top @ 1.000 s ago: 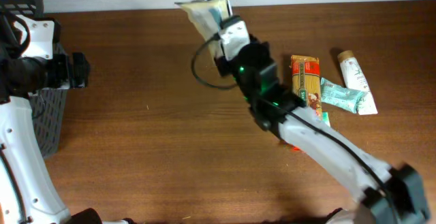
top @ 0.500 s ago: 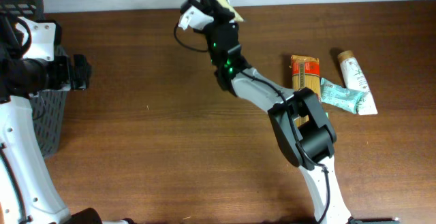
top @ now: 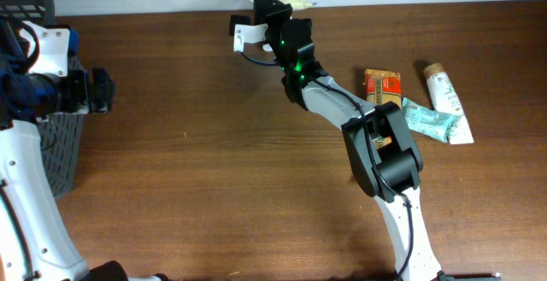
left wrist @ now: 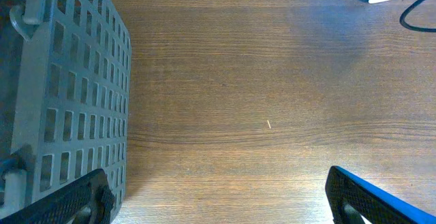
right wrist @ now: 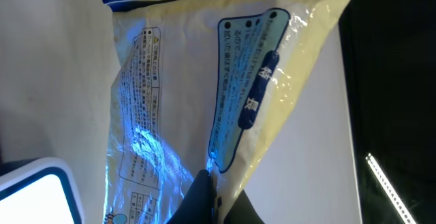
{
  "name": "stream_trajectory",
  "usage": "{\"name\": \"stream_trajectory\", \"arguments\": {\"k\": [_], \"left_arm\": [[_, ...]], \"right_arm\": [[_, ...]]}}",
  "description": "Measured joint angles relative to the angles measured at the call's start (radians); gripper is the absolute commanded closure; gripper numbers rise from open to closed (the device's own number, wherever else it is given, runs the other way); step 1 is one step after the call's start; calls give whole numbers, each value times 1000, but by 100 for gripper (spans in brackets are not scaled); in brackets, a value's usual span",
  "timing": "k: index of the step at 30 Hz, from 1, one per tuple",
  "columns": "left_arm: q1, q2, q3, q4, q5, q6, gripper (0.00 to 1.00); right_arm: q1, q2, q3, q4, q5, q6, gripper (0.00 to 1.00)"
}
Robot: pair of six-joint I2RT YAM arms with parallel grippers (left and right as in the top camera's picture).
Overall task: Scan the item barcode
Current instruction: 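Lift the white-blue bag and hold it under the scanner, then carry the bag right and drop it beside the spaghetti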
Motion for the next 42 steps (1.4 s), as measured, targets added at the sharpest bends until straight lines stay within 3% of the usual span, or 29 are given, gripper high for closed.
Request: {"name": "stream_trajectory", "arguments": {"k": [9,15,19,23,28,31,36,38,40,42], "left_arm": [[0,0,0,0,0,0,1],[0,0,0,0,0,0,1],[0,0,0,0,1,0,1],[0,2,0,-2,1,0,1],[0,2,0,-1,3,0,1],[0,2,0,0,3,0,1],[0,2,0,0,3,0,1],[0,2,0,0,3,0,1],[0,2,0,0,3,0,1],[0,2,0,0,3,0,1]], "right_arm": [[36,0,0,0,-6,-2,96],[36,-49,0,-208,108,310,96],[44,-334,6,-718,98,618,96],[42,-674,26,-1233,-98,1020,96],[-54,-827,32,-1790,-258,1280,96],[-172,-790,13,-1963,-267,1364,96],[-423,-627,-102,-1979,-280,1425,96],[-507,-555,-136,-1990,-280,1432,79],[-568,-531,-142,-1997,-296,1435,39],[-579,-534,-142,-2000,-327,1435,26]]}}
